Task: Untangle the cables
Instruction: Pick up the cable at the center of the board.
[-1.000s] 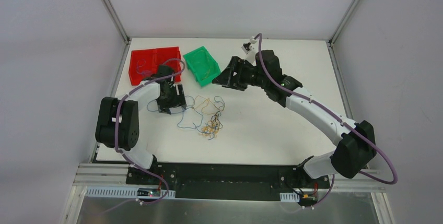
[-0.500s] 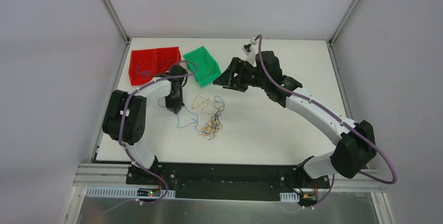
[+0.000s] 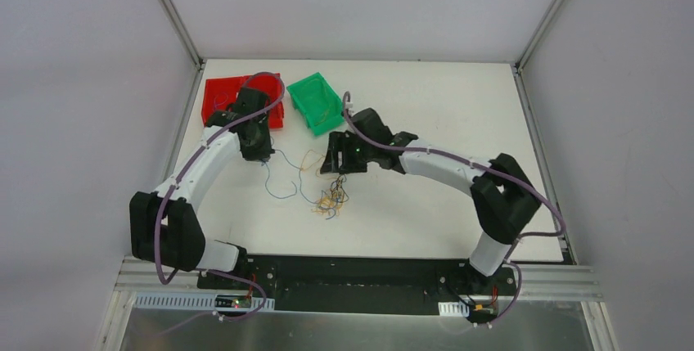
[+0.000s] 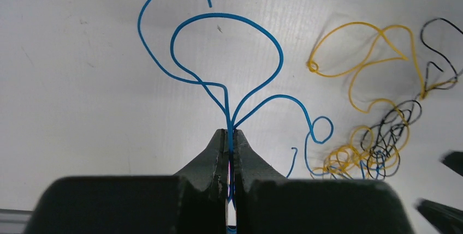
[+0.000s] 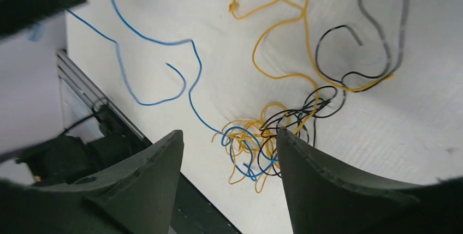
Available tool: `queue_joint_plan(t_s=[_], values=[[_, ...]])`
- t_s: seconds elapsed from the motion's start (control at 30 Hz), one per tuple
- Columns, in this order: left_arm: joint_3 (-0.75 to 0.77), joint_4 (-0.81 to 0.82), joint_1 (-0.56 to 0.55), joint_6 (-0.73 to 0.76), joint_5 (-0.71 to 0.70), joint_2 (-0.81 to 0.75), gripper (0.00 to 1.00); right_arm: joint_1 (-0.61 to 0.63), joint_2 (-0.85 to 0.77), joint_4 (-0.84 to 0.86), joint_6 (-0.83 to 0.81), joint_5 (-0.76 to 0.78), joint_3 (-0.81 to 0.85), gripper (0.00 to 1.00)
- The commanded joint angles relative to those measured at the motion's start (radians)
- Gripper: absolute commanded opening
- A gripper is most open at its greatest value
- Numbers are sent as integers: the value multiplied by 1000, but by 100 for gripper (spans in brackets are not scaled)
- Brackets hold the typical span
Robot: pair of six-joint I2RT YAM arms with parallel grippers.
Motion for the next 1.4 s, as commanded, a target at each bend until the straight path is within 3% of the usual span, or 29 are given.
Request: queue_joint_plan(t_s=[0.0, 0.07, 0.23, 0.4, 0.6, 0.8, 1.1, 1.37], values=[[47, -91, 9, 54, 76, -72, 0, 75, 70, 182, -127, -30, 30, 66], [55, -103, 10, 71, 113, -81, 0, 104, 117, 316, -198, -50, 32, 69], [72, -120, 11, 106, 178, -91, 0, 124, 224, 444, -285, -140, 112, 70], [91, -149, 13, 126, 154, -101, 0, 148, 292, 401, -325, -50, 180, 65], [120, -172, 116, 101, 58, -99, 0, 151, 251, 371, -319, 85, 84, 64], [268, -170, 219, 103, -12, -37, 0, 140, 97, 319, -260, 168, -22, 64], [559, -188, 320, 196, 61, 170, 0, 111, -135, 249, -218, 191, -117, 64], [647, -95, 340, 237, -297, 303, 0, 45, -359, 267, -179, 191, -269, 64]])
